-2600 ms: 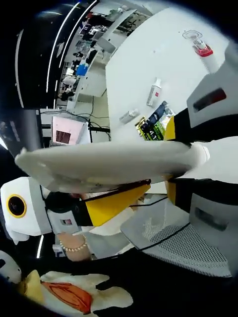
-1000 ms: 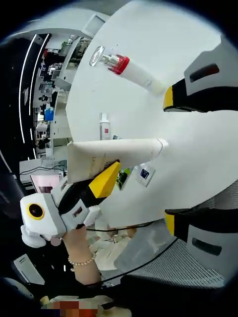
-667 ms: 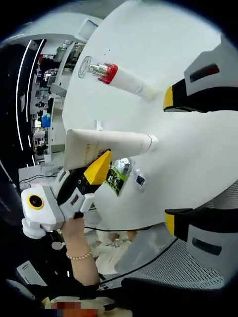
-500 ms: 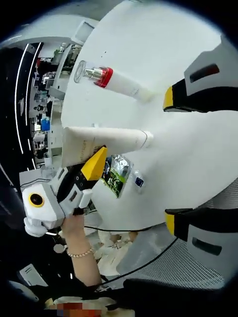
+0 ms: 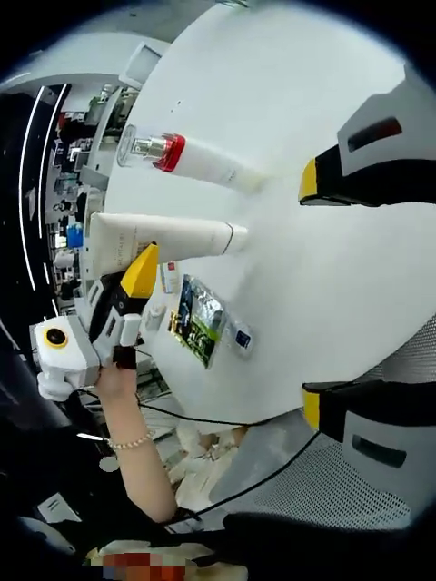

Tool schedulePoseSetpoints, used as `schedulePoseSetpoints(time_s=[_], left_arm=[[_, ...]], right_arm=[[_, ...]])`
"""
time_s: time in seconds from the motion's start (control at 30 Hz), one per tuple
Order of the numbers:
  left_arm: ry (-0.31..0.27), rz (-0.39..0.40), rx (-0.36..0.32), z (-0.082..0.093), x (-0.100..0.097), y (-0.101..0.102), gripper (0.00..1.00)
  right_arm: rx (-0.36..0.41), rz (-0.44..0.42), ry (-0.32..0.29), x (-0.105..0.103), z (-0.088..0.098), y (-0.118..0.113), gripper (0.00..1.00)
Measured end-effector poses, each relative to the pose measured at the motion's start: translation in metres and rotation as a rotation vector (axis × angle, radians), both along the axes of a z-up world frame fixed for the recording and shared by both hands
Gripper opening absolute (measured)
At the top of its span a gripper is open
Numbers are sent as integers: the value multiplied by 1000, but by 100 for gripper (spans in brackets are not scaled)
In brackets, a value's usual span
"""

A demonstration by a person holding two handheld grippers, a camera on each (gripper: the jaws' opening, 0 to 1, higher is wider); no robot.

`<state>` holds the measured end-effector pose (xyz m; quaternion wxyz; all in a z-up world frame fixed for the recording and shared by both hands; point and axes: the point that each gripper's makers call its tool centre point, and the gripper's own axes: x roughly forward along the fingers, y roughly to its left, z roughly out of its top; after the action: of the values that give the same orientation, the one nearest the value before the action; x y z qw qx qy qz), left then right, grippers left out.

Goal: Arrange the skincare products in the storage area until every visible bottle or jar stands upright without overlapping.

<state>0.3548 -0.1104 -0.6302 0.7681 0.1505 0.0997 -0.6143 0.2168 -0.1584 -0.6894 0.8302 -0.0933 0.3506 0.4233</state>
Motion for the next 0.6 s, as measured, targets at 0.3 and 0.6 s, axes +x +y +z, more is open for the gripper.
schedulePoseSetpoints(time_s=[0.3, 0.6], left_arm=[[7, -11, -51, 0, 17, -9, 13], [25, -10, -110, 2, 32, -20, 13]], right_arm=[[3, -20, 3, 5, -3, -5, 79], [-10, -35, 19, 3, -8, -15, 79]])
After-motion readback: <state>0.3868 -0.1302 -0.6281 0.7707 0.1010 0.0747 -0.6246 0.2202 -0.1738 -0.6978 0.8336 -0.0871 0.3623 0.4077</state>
